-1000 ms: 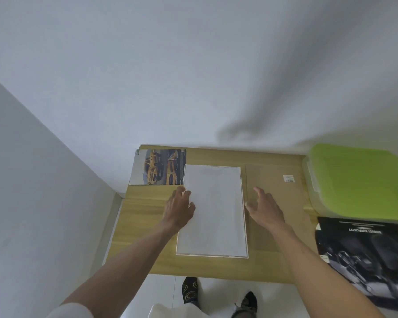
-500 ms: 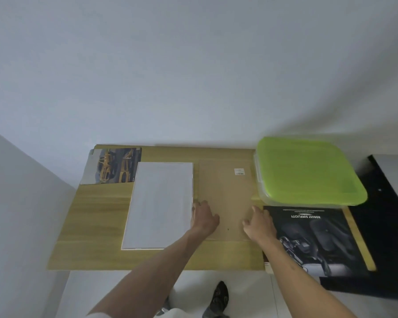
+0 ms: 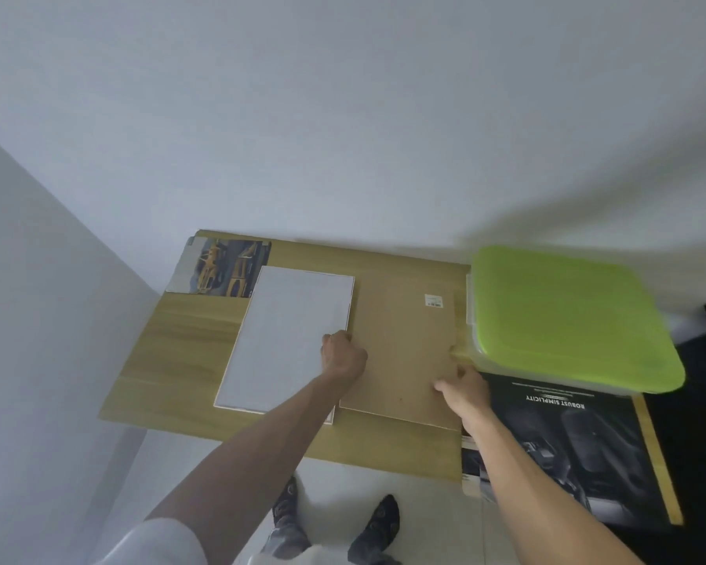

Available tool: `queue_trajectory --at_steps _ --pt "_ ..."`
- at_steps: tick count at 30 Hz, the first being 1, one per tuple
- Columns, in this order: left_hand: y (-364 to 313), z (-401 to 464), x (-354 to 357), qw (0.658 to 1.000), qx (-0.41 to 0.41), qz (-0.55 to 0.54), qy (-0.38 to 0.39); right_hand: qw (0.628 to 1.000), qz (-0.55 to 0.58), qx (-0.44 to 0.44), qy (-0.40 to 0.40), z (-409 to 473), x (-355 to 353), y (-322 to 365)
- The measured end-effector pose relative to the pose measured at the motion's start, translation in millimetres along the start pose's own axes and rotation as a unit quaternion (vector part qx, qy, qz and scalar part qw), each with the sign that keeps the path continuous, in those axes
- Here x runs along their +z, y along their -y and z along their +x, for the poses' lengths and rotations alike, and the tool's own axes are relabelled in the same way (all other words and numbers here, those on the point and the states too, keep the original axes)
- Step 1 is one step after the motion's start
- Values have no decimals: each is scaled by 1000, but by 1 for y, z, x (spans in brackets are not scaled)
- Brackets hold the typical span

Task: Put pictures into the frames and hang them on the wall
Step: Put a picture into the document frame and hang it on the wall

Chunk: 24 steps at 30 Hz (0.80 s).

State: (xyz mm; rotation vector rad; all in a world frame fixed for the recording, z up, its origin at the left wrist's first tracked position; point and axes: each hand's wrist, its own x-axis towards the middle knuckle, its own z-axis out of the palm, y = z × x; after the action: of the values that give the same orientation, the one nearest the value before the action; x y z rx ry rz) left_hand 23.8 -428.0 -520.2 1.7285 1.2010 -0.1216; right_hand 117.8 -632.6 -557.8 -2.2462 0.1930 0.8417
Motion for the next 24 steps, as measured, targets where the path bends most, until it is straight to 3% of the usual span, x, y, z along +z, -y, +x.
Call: queue_trajectory --at_steps 4,12,18,24 --pt "7 0 -40 998 23 -58 6 998 36 -50 1 -31 4 34" --pt "63 23 -143 991 95 23 94 988 -31 -146 31 -49 65 71" --pt "99 37 -200 987 93 75 107 984 -37 -167 44 -75 122 77" --pt "119 52 -215 984 109 110 90 985 -49 -164 7 -86 155 76"
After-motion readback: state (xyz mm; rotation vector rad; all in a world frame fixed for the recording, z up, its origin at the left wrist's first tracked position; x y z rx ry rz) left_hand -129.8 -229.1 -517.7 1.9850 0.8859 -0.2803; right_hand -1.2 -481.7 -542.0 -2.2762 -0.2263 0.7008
